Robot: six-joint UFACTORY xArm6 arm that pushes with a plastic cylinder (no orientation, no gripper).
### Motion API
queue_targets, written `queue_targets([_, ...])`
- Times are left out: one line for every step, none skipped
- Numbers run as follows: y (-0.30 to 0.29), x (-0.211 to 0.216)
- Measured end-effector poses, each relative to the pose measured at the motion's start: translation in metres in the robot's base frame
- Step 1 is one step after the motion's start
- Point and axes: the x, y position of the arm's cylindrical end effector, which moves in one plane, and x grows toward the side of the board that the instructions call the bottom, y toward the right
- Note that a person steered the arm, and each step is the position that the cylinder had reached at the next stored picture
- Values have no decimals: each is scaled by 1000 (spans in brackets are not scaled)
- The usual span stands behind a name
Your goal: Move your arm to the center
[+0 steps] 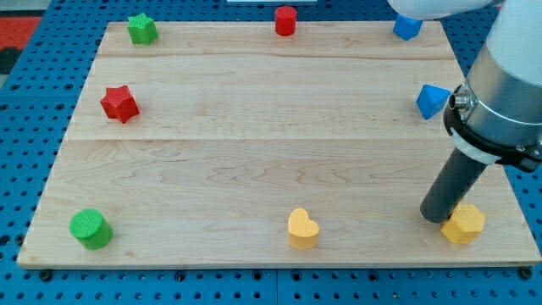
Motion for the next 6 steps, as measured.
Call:
queue_targets([0, 0])
queue_targets([0, -4])
queue_targets([-14, -34])
queue_targets([-44, -83])
queue_targets([-108, -132])
queue_targets([-187, -135])
